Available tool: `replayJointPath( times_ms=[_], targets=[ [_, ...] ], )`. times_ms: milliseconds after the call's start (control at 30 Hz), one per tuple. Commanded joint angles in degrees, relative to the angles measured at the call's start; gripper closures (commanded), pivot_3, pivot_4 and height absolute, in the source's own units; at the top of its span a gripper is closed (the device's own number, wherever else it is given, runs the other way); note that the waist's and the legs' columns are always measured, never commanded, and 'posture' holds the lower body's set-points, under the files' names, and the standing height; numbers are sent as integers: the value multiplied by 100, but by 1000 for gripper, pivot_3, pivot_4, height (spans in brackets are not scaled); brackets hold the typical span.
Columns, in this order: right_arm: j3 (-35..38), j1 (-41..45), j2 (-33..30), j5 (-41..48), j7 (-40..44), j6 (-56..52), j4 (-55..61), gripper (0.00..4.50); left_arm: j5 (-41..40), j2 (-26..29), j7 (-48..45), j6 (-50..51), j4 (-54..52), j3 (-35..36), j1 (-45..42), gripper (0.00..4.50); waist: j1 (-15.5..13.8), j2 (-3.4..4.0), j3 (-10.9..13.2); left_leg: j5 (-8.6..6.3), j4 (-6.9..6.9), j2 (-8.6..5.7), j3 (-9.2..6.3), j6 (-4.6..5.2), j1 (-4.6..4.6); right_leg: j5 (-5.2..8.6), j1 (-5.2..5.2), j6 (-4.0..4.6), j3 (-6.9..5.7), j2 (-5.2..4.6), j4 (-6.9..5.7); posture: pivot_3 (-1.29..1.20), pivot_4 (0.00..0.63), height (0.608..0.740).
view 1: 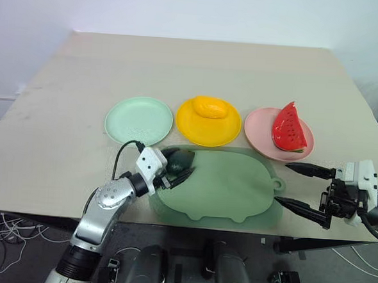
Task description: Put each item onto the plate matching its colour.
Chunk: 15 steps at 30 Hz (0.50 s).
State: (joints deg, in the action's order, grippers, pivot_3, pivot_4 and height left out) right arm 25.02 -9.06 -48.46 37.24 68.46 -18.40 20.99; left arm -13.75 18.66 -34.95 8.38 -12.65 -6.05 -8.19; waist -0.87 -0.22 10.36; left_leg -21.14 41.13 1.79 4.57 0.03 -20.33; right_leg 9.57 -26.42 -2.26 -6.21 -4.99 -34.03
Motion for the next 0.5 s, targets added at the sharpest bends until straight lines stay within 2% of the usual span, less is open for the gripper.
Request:
replayJointPath(
  times_ms=[33, 233, 500],
  targets=[
    [-37, 141, 19, 131, -12, 31, 85, 0, -160, 125, 220, 117, -93, 532, -415, 1239, 0, 0, 0, 0, 0, 0, 0, 0, 0, 0, 0, 0, 0, 0, 0, 0, 150, 733],
    [-240, 355, 62, 171, -87, -37, 86, 0, 24, 353, 413, -151, 1054, 1056, -1054, 1239, 1, 1, -1, 1, 0, -4, 1, 0, 3, -1, 3, 0, -1, 0, -1, 0, 150, 733],
    [-445, 531, 153, 129, -185, -21, 50, 0, 327, 500, 476, -896, 2934, 1170, -1799, 1239, -8, -4, 0, 1, 6, -5, 1, -1, 1, -2, 6, -1, -7, -2, -1, 0, 150, 733]
  ],
)
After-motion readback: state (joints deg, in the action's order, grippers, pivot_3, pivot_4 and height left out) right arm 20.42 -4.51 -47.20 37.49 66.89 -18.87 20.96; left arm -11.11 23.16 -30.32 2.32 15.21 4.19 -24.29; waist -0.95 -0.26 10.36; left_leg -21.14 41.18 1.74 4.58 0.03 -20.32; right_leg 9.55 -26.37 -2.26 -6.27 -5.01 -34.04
